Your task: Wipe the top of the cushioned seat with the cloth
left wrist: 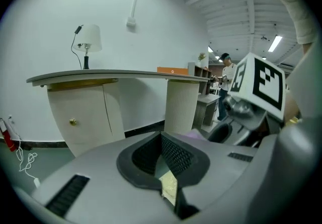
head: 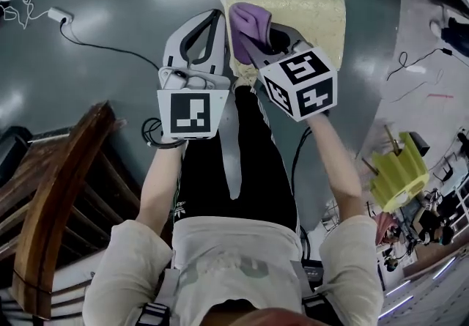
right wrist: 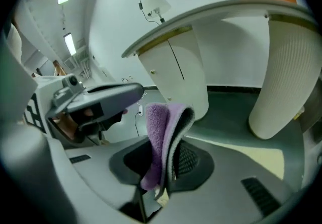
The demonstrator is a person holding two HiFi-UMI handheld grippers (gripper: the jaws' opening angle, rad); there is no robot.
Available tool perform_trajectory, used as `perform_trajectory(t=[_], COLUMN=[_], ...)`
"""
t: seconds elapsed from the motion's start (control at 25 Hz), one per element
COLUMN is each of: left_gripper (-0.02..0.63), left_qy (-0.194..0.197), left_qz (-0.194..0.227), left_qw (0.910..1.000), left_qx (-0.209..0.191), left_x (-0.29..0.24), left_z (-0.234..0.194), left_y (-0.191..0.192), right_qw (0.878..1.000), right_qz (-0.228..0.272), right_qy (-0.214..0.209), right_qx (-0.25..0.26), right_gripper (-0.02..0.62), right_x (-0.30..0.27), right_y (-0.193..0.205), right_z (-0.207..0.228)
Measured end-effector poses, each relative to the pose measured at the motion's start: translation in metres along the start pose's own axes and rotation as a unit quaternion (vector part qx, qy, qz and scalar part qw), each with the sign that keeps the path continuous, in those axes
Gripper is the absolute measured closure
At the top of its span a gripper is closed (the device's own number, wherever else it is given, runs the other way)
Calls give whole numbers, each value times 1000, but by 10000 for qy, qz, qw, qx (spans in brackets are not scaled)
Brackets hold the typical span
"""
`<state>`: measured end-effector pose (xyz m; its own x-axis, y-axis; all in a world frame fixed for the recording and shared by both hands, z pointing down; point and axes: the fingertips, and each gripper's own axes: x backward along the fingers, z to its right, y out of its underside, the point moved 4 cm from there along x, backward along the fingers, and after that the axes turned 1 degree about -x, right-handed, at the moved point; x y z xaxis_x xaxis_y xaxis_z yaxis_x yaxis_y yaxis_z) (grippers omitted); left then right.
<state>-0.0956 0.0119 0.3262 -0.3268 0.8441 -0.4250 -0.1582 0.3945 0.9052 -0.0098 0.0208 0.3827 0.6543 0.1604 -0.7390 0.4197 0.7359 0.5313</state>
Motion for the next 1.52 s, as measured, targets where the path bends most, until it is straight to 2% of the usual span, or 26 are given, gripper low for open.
perform_trajectory(t=[0.28,0.52,1.0,1.28,1.52], left_gripper=[600,600,600,600,600], left_qy=[-67,-152,-65,-42,25], left_qz=[-205,-245,-277,-321,-310], left_qw=[9997,9994,9995,9994,9995], left_qx=[132,216,130,104,92], left_x=[4,3,-5,-10,-10], left_z=[-7,-16,-8,-3,4], left_y=[17,27,27,27,27], right_qw=[9968,9921,9900,9905,9880], right_qz=[-713,-1142,-1194,-1226,-1322], right_qy=[58,243,427,452,732], right_qx=[-365,-454,-616,-437,-309], right_gripper=[502,502,502,502,502], right_x=[-82,-112,-111,-96,-70], right_y=[64,95,106,107,114], right_z=[-3,9,24,38,70])
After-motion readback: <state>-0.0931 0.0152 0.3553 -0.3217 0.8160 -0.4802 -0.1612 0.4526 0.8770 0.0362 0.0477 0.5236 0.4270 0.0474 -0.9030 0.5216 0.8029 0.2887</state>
